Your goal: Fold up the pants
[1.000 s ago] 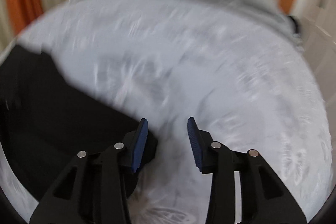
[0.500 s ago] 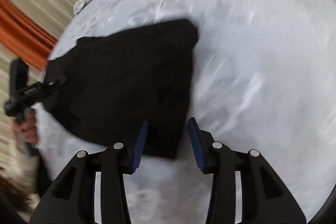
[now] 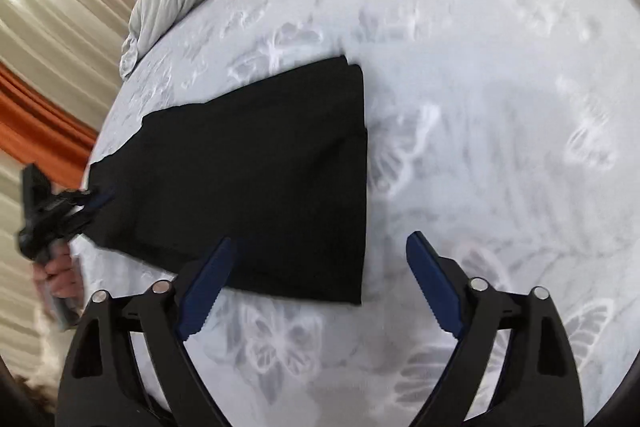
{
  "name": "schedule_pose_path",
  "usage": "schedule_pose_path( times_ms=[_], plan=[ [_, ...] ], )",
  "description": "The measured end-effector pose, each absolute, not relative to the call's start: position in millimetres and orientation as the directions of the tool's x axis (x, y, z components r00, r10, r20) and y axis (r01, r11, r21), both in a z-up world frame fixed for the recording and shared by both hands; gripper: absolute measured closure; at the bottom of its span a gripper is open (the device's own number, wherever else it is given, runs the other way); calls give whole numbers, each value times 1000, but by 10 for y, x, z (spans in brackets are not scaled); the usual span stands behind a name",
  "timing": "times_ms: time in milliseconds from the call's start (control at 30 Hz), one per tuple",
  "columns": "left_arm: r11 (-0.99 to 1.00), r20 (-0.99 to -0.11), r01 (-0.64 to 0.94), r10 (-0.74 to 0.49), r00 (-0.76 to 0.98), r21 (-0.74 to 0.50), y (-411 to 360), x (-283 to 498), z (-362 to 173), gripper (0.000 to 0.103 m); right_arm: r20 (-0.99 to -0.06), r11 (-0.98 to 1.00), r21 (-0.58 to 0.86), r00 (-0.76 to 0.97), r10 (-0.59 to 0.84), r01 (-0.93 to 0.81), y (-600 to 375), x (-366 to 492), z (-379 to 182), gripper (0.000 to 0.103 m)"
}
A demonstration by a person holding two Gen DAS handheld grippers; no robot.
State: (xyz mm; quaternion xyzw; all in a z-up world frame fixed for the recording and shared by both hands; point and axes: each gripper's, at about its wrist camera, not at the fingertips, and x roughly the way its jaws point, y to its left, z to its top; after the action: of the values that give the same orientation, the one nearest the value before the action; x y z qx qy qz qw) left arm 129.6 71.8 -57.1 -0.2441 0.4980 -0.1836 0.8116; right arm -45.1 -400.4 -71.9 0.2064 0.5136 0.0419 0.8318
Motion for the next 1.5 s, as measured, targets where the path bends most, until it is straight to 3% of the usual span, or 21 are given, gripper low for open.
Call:
schedule_pose_path(
  times_ms=[133,300,467,567,667,733,867,900,967,1033,1067,1100,1133,1233,1300,1367,1433,1467,1500],
  plan=[
    [790,-685,-167,-380,622,-590,1667,1134,-399,39,-850,899,372,473,230,230,-3812,-514,-849,18],
    [647,-737,-506,-131,663,-570,2768,826,-603,37,-876,924,283,462,140,257,-3614,-642,-878,18],
    [527,-733,-550,-236,638,-648,3009,850,-1004,36,-837,909,311,534,122,279,-3483,-523,-712,15],
    [476,-713,-570,-199,672,-670,3000,842,-1048,36,-819,907,321,561,121,272,-3452,-494,-639,15],
    [412,-707,-628,-58,705,-660,2987,570,-887,35,-808,913,319,576,121,256,-3412,-498,-589,15],
    [457,-686,-593,-52,726,-663,2934,583,-793,26,-807,919,312,577,124,240,-3436,-533,-575,15],
    [441,-776,-659,-165,608,-610,2831,819,-1208,26,-816,920,306,565,120,247,-3461,-526,-593,15],
    [458,-778,-660,-123,616,-595,2792,844,-1194,24,-816,916,314,564,125,250,-3480,-526,-591,15],
    [527,-758,-607,-116,642,-595,2703,1032,-1126,24,-812,915,318,570,127,248,-3492,-525,-575,15],
    [527,-745,-581,-165,646,-620,2657,1200,-1173,62,-806,920,307,580,116,243,-3495,-515,-538,15],
    [517,-749,-590,-166,641,-620,2643,1246,-1190,73,-803,922,301,586,107,244,-3504,-516,-522,15],
    [507,-734,-576,-187,653,-641,2614,1268,-1180,93,-800,923,294,593,96,247,-3524,-518,-502,15],
    [503,-717,-559,-196,669,-659,2571,1271,-1119,95,-797,924,289,597,87,252,-3550,-521,-484,15],
    [643,-627,-380,-205,751,-665,2046,1302,-464,96,-782,907,314,619,78,282,-3691,-563,-431,15],
    [754,-560,-174,-291,776,-633,1379,1191,-12,96,-773,894,334,630,79,298,-3781,-588,-404,15],
    [819,-526,37,-401,750,-572,720,1043,204,88,-772,891,332,633,67,310,-3839,-598,-389,15],
    [798,-520,266,-565,640,-541,3,874,151,64,-774,888,333,630,66,316,-3872,-601,-397,15],
    [778,-528,330,-612,589,-534,-218,810,70,39,-775,884,338,628,67,322,-3890,-603,-406,15],
    [789,-557,357,-608,565,-500,-385,736,0,36,-776,878,349,626,77,326,-3915,-602,-418,15]
  ],
)
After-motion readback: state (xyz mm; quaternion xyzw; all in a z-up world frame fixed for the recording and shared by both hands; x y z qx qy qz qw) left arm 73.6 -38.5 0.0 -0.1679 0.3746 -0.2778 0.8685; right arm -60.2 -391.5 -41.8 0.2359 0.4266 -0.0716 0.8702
